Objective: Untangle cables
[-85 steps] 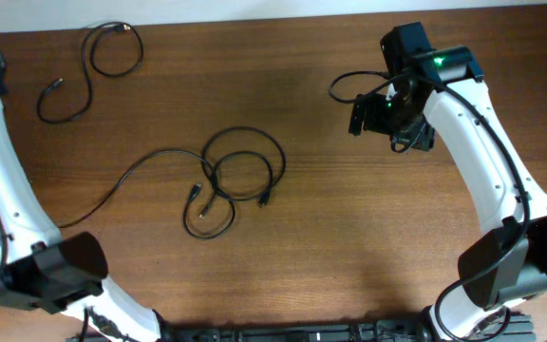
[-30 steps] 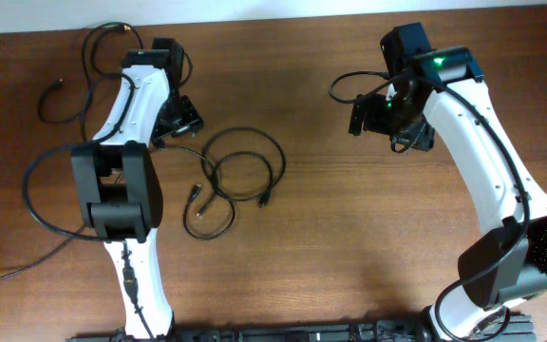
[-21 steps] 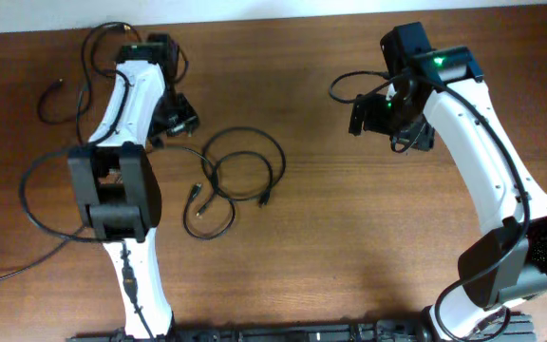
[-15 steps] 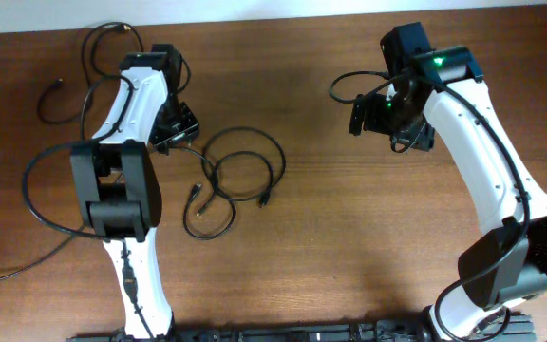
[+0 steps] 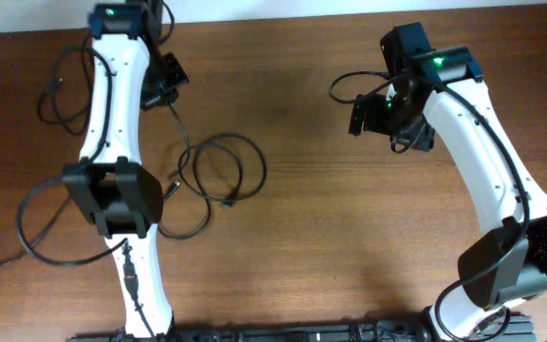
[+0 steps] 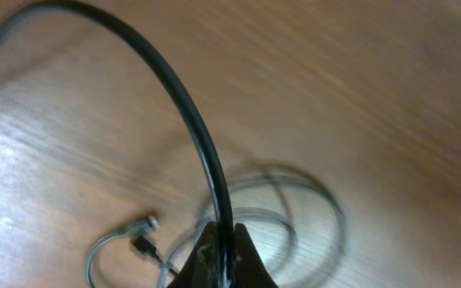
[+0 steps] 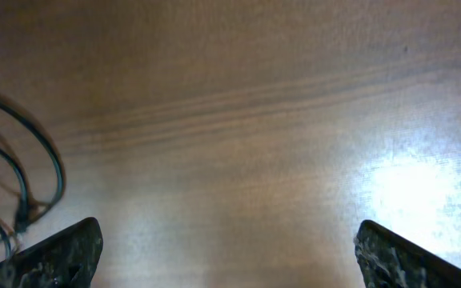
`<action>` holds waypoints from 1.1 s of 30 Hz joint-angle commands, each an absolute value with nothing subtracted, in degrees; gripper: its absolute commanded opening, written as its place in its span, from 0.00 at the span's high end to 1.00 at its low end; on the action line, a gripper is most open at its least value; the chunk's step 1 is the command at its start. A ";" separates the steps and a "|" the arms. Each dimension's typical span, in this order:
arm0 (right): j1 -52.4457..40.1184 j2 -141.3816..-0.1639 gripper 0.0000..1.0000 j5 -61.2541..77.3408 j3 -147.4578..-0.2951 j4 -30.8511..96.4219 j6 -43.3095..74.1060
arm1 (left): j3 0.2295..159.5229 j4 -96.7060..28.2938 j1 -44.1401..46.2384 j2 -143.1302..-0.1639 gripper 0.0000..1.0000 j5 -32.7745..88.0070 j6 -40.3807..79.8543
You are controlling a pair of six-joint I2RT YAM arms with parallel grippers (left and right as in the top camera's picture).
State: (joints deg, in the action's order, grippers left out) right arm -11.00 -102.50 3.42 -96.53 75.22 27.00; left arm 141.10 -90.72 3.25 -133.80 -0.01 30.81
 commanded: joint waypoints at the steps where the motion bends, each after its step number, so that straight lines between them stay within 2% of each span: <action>1: -10.85 -102.65 0.02 2.50 -96.64 74.98 27.22 | 153.53 -92.97 3.22 -133.36 1.00 13.43 22.70; 4: -10.85 -102.65 0.01 2.50 -96.64 75.00 27.22 | 162.58 -93.78 3.20 -133.36 1.00 23.09 22.39; 6: -10.85 -102.65 0.02 2.50 -96.64 75.00 27.22 | 163.68 -93.86 3.20 -133.38 1.00 23.00 22.37; 9: -10.85 -102.65 0.01 2.50 -96.64 75.00 27.22 | 163.65 -96.53 3.20 -133.38 1.00 15.53 22.46; 10: -10.83 -102.65 0.02 2.50 -96.64 75.00 27.22 | 163.39 -96.73 3.20 -133.38 1.00 5.98 26.30; 11: -10.85 -102.65 0.02 2.50 -96.64 75.00 27.22 | 163.17 -96.73 3.22 -133.38 1.00 2.98 28.21; 12: -10.85 -102.65 0.02 2.50 -96.64 74.98 27.22 | 163.17 -96.73 3.22 -133.38 1.00 5.15 28.25; 13: -10.85 -102.65 0.02 2.50 -96.64 75.00 27.22 | 163.17 -96.18 3.20 -133.40 1.00 22.59 26.15; 14: -10.85 -102.65 0.02 2.50 -96.64 74.98 27.22 | 163.17 -96.05 3.20 -133.40 1.00 27.62 26.02; 19: -10.85 -102.65 0.02 2.50 -96.64 74.98 27.22 | 163.11 -96.73 3.20 -133.40 1.00 40.42 26.09; 23: -10.85 -102.65 0.02 2.50 -96.64 74.59 27.22 | 163.13 -96.71 2.94 -133.40 1.00 31.14 26.94; 25: -10.81 -102.65 0.02 2.50 -96.64 74.56 27.22 | 163.13 -96.73 2.37 -133.40 1.00 16.58 29.82; 26: -10.81 -102.65 0.02 2.50 -96.64 74.56 27.22 | 163.13 -96.73 1.67 -133.40 1.00 13.47 30.85; 29: -10.81 -102.65 0.02 2.50 -96.64 74.56 27.22 | 163.13 -96.73 -2.61 -133.38 1.00 6.55 30.83; 33: -10.81 -102.65 0.02 2.50 -96.64 74.56 27.22 | 163.13 -96.73 -12.10 -133.40 1.00 6.15 30.81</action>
